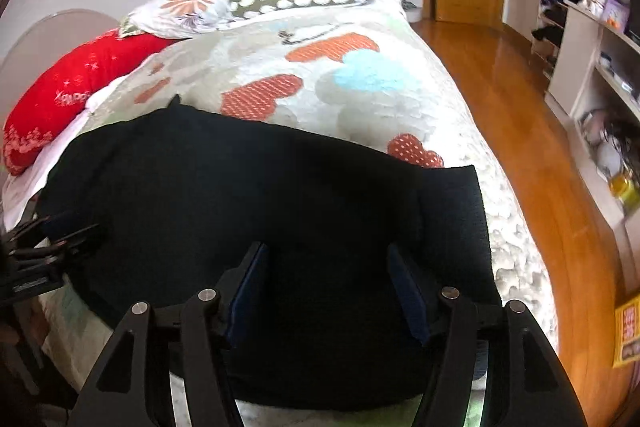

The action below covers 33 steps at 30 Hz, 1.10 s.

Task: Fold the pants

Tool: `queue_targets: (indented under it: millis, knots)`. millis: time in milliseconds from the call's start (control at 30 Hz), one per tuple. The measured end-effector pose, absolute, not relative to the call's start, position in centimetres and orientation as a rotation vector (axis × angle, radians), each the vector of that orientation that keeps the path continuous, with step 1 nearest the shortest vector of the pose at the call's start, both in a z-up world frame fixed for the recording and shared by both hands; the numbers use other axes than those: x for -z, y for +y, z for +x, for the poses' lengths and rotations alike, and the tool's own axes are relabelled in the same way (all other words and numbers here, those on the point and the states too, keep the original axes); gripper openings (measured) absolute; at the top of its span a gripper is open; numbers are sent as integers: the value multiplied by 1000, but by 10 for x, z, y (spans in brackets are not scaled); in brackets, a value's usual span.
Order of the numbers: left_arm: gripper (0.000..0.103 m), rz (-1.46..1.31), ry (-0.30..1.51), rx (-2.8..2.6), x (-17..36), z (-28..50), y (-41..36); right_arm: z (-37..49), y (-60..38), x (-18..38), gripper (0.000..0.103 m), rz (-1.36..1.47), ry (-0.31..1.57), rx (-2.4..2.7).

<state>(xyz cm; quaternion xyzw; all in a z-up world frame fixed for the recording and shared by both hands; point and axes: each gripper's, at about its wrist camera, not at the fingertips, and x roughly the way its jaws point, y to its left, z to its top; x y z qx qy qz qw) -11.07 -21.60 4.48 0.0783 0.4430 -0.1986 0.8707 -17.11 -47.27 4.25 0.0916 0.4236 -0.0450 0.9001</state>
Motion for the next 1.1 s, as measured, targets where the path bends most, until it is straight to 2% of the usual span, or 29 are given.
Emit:
queue_targets:
  millis: [200, 567, 800, 1100]
  knots:
    - [80, 167, 913, 447, -59, -109, -232, -190, -490, -65, 68, 236, 822, 50]
    - [82, 172, 938, 569, -65, -99, -280, -234, -499, -88, 70, 221, 781, 17]
    - [83, 185, 985, 831, -78, -87, -340, -265, -512, -70, 73, 271, 835, 36]
    - [84, 442, 1011, 1075, -70, -91, -447, -260, -528, -40, 76, 439, 821, 20]
